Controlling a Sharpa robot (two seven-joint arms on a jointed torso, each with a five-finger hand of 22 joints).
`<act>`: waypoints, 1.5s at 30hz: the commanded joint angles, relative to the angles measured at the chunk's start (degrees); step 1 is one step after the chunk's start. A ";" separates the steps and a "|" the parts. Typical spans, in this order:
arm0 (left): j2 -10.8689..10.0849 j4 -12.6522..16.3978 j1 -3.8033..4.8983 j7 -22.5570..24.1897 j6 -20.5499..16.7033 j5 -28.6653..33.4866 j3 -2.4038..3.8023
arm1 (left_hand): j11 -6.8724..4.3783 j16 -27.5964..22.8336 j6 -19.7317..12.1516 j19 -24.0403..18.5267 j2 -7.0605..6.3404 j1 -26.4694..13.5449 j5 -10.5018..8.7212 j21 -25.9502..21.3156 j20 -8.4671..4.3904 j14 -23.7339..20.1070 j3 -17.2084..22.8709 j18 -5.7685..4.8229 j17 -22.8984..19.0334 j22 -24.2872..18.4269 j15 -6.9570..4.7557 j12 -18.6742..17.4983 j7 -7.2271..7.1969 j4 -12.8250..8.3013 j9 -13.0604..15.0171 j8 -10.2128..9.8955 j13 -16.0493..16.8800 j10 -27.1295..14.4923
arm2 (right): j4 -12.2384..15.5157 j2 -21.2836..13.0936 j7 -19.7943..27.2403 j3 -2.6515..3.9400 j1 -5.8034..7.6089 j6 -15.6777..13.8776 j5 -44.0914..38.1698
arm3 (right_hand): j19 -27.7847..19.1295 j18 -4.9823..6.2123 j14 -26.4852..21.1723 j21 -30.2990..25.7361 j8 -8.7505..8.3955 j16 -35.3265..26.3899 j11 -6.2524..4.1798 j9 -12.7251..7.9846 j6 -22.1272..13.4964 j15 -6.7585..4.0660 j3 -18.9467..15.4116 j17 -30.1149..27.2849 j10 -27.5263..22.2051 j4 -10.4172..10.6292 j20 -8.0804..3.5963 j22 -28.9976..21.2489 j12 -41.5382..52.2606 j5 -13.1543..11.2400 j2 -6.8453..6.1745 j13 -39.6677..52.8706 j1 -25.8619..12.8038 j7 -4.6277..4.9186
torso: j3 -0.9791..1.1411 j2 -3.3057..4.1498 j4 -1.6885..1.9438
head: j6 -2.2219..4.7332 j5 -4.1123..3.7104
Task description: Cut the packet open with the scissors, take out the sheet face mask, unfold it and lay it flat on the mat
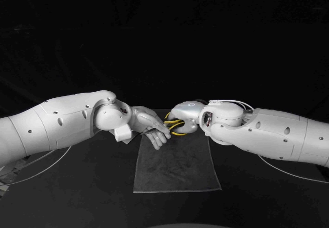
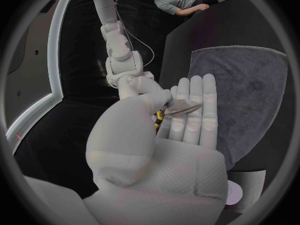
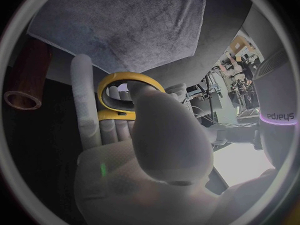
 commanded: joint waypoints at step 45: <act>-1.19 -1.97 0.13 0.65 -8.38 0.66 0.22 | 5.18 -3.93 -12.40 -10.74 -10.02 -6.94 0.48 -12.69 6.18 -12.33 -43.71 1.01 -1.90 -6.00 4.83 0.63 4.87 15.67 -0.64 -1.90 -0.05 -13.71 | -0.61 0.60 -4.60 -0.63 -0.72 8.28 -2.66 | 2.80 1.29 12.56 0.01 9.06 5.18 -3.78 11.04 8.18 -3.72 27.12 9.43 18.90 -6.18 -3.42 0.61 -0.04 -9.98 4.10 1.01 -14.75 -2.97 | 0.04 -0.02 -0.14 | -0.23 -0.25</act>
